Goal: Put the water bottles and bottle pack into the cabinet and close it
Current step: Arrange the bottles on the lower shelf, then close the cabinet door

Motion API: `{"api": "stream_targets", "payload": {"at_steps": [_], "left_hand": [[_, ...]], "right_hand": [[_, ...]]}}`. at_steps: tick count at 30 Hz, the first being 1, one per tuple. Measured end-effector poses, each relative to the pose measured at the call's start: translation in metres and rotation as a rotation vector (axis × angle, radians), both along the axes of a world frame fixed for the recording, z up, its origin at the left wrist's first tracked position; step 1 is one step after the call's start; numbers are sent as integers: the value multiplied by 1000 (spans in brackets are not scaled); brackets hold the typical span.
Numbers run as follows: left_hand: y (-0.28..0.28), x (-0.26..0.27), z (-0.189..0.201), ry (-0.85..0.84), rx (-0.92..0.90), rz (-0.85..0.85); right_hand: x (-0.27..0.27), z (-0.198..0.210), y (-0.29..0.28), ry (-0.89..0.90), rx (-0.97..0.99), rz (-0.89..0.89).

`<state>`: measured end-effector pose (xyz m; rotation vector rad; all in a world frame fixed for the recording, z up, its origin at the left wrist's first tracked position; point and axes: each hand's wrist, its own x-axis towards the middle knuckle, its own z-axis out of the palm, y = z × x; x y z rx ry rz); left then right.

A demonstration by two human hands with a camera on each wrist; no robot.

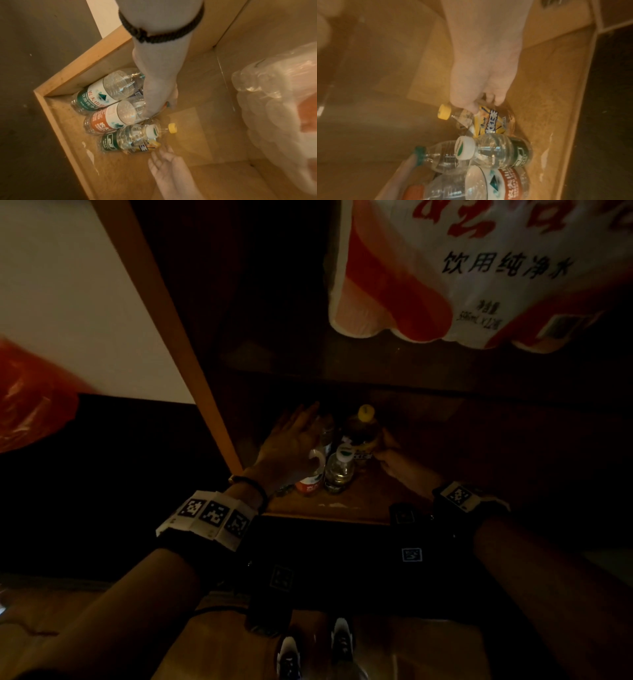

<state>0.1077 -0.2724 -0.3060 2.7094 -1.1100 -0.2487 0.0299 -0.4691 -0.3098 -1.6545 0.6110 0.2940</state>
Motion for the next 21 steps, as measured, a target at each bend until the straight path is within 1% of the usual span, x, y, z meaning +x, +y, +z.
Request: {"api": "stream_targets", "payload": {"at_steps": [4,7,9,12,15,18,21], "left_hand": [[-4,-16,6,21,-153,-25],[-9,-31,8,79,-287,-48],[-11,-43,8,90,-333,-50],[-15,-59,6,63,-331,-66],[-25,-74,-1,102,-288,-67],[-35,-97,-2,194,-251,-122],[-42,-130,8,317,-259,-122]], "right_hand": [[-35,8,6,74,24,-58],[-58,2,5,128,43,-15],[-71,5,7,179,42,16],[-92,11,13,219,9,29],[-119,6,14,242,16,7],[-148,2,14,279,22,-39],[-183,5,21,289,-5,-58]]}}
